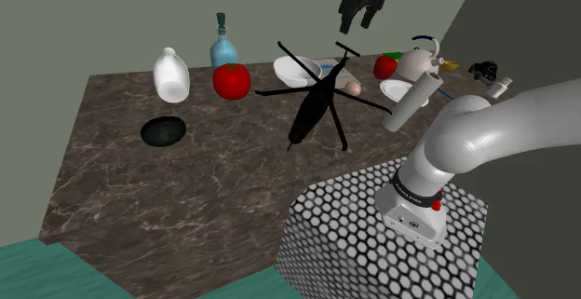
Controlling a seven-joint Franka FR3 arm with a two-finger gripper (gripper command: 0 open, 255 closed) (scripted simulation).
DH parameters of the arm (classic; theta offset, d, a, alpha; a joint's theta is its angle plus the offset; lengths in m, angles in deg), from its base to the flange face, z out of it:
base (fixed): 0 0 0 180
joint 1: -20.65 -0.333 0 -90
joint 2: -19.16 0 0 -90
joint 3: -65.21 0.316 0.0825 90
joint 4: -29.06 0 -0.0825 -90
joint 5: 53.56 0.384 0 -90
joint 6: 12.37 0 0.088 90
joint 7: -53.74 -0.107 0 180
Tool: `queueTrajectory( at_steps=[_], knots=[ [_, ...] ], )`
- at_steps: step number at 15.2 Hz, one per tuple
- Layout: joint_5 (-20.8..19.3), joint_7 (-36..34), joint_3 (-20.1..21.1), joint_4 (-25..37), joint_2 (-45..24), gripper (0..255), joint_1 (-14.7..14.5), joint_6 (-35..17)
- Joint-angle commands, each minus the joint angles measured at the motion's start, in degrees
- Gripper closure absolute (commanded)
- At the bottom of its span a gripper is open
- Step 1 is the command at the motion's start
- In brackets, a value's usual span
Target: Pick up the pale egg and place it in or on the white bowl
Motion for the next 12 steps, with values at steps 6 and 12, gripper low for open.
queueTrajectory(
  at_steps=[6, 12],
  knots=[
    [-3.66, 2.34, -2.66, -7.07, -0.73, 0, 2.06, -7.61],
    [-8.44, 4.78, -6.28, -13.6, -4.07, 0, 5.06, -17.58]
  ],
)
